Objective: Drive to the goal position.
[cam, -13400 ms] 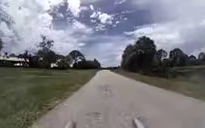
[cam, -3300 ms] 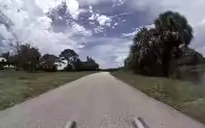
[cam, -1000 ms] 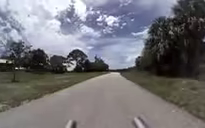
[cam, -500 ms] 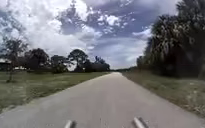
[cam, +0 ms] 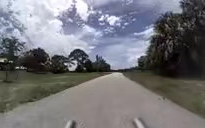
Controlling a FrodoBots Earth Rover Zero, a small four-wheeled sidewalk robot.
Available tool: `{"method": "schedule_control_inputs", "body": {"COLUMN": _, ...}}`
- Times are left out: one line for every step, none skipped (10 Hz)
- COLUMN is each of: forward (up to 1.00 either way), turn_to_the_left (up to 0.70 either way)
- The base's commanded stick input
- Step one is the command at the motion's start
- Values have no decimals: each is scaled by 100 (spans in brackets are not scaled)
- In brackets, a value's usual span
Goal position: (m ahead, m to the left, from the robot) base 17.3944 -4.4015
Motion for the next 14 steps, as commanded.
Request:
{"method": "schedule_control_inputs", "body": {"forward": 85, "turn_to_the_left": 0}}
{"method": "schedule_control_inputs", "body": {"forward": 85, "turn_to_the_left": 0}}
{"method": "schedule_control_inputs", "body": {"forward": 85, "turn_to_the_left": 0}}
{"method": "schedule_control_inputs", "body": {"forward": 85, "turn_to_the_left": 0}}
{"method": "schedule_control_inputs", "body": {"forward": 85, "turn_to_the_left": 0}}
{"method": "schedule_control_inputs", "body": {"forward": 85, "turn_to_the_left": 0}}
{"method": "schedule_control_inputs", "body": {"forward": 85, "turn_to_the_left": 0}}
{"method": "schedule_control_inputs", "body": {"forward": 85, "turn_to_the_left": 0}}
{"method": "schedule_control_inputs", "body": {"forward": 85, "turn_to_the_left": 0}}
{"method": "schedule_control_inputs", "body": {"forward": 85, "turn_to_the_left": 0}}
{"method": "schedule_control_inputs", "body": {"forward": 85, "turn_to_the_left": 0}}
{"method": "schedule_control_inputs", "body": {"forward": 85, "turn_to_the_left": 0}}
{"method": "schedule_control_inputs", "body": {"forward": 85, "turn_to_the_left": 0}}
{"method": "schedule_control_inputs", "body": {"forward": 85, "turn_to_the_left": 0}}
